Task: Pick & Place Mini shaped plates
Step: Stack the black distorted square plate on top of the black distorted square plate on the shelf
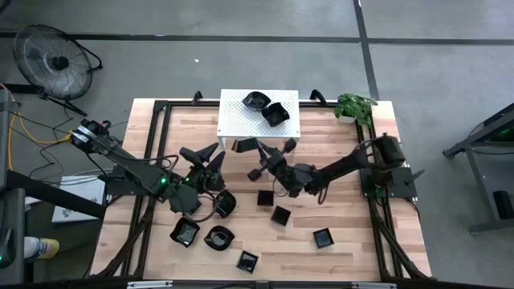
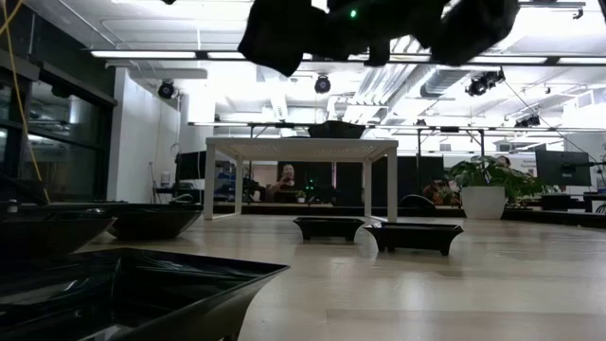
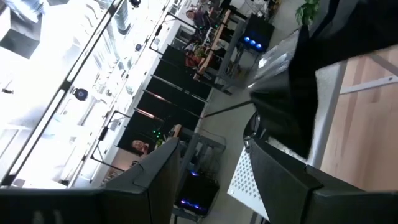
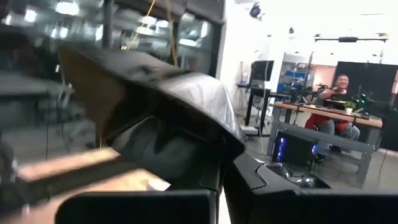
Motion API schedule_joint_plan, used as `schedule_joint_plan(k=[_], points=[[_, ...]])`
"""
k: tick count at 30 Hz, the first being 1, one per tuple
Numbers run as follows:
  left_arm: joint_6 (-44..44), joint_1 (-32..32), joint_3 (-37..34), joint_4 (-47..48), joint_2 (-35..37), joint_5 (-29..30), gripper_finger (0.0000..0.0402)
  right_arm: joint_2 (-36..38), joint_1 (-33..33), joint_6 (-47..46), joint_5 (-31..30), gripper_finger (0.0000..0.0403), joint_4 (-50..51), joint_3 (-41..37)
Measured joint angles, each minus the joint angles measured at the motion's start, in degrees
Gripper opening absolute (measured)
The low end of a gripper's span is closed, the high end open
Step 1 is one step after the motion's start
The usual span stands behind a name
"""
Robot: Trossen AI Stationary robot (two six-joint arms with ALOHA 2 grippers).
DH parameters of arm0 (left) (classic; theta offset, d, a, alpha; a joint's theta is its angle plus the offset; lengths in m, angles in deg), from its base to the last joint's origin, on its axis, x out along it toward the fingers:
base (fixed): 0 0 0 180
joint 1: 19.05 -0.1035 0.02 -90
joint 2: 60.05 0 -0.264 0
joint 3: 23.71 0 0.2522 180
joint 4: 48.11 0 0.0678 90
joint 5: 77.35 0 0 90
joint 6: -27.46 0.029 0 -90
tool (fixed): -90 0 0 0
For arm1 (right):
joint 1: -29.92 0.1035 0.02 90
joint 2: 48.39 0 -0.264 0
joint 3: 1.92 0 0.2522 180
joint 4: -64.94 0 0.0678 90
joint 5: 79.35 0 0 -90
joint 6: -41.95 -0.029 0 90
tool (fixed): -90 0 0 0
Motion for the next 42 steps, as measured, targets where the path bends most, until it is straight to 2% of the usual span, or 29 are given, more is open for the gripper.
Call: schedule_joint_plan(k=[5, 9, 14, 18, 24, 31, 34, 37, 42], points=[[-8.4, -0.1, 0.0, 10.0, 1.2, -0.2, 0.0189, 10.7, -0.6, -7.3, 0.6, 0.0000, 26.0, 0.0], [-20.9, -0.1, 0.1, 22.1, 4.5, -2.5, 0.0189, 21.0, -3.1, -13.6, 3.5, 0.0000, 46.8, 0.0], [-39.7, -0.1, 0.0, 39.5, 8.8, -4.1, 0.0189, 32.9, -10.1, -23.2, 15.0, 0.0000, 71.9, 4.0], [-50.1, -0.1, 0.0, 49.5, 10.3, -5.6, 0.0189, 35.9, -18.0, -27.7, 27.1, 0.0000, 87.3, 9.5], [-59.5, -0.1, 0.0, 59.1, 10.2, -7.2, 0.0189, 33.8, -29.0, -28.7, 42.5, 0.0000, 103.3, 19.2], [-72.7, -0.1, 0.0, 71.3, 10.2, -6.9, 0.0189, 23.8, -36.7, -27.7, 55.4, 0.0000, 117.9, 33.4], [-78.6, -0.1, -0.1, 75.6, 10.2, -6.9, 0.0189, 17.4, -38.9, -26.2, 60.0, 0.0000, 125.8, 40.8], [-80.6, -0.1, -1.8, 75.9, 10.3, -6.9, 0.0189, 10.8, -40.9, -25.0, 63.8, 0.0000, 132.8, 48.8], [-84.2, -0.1, -5.5, 75.3, 10.8, -7.3, 0.0189, 1.6, -43.9, -23.6, 66.7, 0.0000, 141.8, 60.7]])
